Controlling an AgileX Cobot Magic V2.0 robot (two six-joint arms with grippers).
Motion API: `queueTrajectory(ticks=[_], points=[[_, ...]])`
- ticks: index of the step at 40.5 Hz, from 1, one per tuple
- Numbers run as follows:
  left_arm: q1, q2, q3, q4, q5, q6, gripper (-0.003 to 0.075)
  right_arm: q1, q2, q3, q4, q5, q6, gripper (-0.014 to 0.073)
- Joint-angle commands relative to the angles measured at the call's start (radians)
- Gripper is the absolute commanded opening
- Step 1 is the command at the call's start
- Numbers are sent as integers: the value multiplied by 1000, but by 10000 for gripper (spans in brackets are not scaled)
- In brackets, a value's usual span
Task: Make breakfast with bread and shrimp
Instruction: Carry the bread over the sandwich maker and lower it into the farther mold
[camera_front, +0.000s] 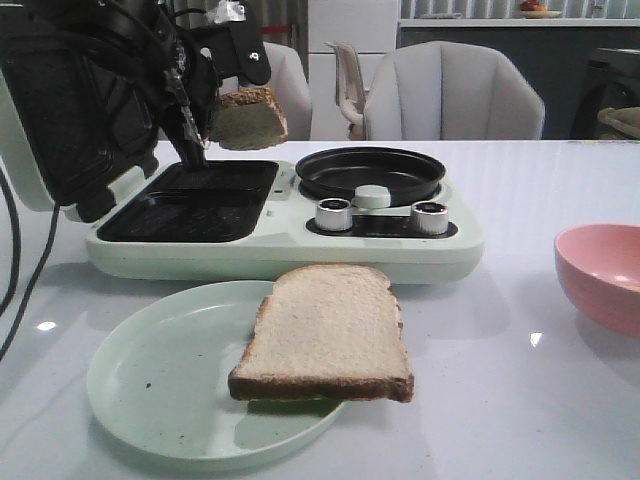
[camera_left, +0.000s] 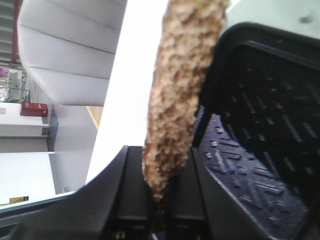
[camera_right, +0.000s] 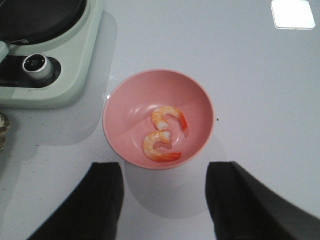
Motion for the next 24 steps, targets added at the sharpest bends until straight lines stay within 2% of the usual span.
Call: queueTrajectory(ticks=[1,14,24], points=[[20,-54,-42,21,39,-10,100,2,-1,-25,-6,-74,-10,486],[44,-38,-40,21,47,-10,109,2,-1,-25,-6,-74,-10,486],[44,-48,-2,21,34,-10,222,2,-1,-25,-6,-74,-10,486]])
